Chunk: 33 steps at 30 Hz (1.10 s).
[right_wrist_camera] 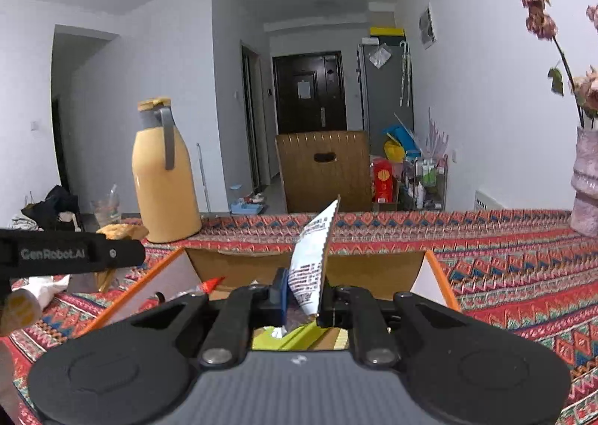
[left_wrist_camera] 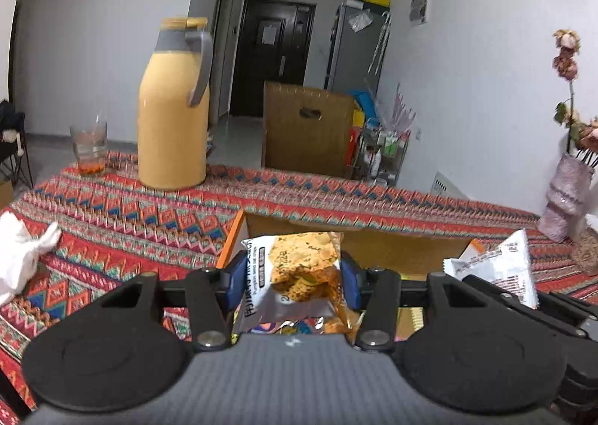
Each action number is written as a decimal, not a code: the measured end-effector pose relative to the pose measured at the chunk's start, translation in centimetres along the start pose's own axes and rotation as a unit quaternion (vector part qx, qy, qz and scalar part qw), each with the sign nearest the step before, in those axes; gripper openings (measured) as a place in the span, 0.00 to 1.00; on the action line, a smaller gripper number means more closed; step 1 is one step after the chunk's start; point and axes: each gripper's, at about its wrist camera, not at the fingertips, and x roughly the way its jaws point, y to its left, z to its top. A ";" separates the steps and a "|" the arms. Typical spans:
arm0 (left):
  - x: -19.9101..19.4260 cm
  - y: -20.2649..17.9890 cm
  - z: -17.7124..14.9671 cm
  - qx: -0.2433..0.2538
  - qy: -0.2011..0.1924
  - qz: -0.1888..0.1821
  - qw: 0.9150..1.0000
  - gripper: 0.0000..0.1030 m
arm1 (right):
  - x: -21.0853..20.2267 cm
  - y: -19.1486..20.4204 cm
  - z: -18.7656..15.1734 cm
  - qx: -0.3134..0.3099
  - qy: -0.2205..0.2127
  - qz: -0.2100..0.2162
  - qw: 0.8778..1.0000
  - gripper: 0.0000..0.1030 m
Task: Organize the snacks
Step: 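Carry both packets over the box and open both tools to drop them, then move both open tools back from the box to the snack pile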
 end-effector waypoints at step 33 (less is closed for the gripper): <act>-0.3 0.9 -0.7 -0.017 -0.013 0.033 0.999 1.00 | 1.2 -0.7 -1.2 0.001 0.044 -0.023 0.999 1.00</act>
